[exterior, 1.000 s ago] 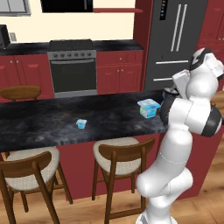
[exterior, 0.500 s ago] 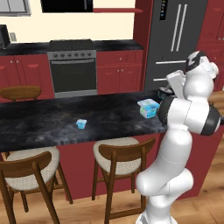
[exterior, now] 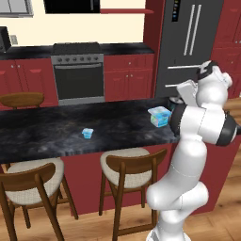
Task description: Stack the yogurt containers by placing the smaller containers on top of the larger containers.
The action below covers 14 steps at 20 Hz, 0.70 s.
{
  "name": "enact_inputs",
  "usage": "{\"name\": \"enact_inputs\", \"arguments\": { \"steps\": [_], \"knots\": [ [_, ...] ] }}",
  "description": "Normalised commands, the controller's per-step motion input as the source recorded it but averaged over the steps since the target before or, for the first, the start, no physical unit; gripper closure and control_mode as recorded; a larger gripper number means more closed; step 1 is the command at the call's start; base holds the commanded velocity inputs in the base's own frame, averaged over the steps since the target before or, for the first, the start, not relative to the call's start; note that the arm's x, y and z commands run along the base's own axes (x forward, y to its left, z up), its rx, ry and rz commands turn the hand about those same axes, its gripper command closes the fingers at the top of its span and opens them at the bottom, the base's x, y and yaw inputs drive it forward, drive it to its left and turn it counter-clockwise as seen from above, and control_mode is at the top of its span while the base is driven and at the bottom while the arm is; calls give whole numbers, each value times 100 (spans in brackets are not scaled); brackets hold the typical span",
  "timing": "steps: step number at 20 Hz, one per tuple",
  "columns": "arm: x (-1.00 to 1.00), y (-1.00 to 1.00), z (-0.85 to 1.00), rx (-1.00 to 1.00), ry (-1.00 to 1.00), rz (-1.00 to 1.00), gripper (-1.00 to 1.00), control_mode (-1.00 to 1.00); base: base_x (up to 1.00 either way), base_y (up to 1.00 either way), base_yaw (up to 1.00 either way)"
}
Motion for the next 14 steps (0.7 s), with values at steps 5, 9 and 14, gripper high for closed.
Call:
{"name": "enact_inputs", "arguments": {
  "steps": [5, 9, 14],
  "knots": [
    [14, 0, -18, 0, 0, -5, 100, -100, 0, 0, 0],
    [12, 0, -17, 0, 0, -3, 100, -100, 0, 0, 0],
    [12, 0, -15, 0, 0, -1, 100, -100, 0, 0, 0]
  ]
}}
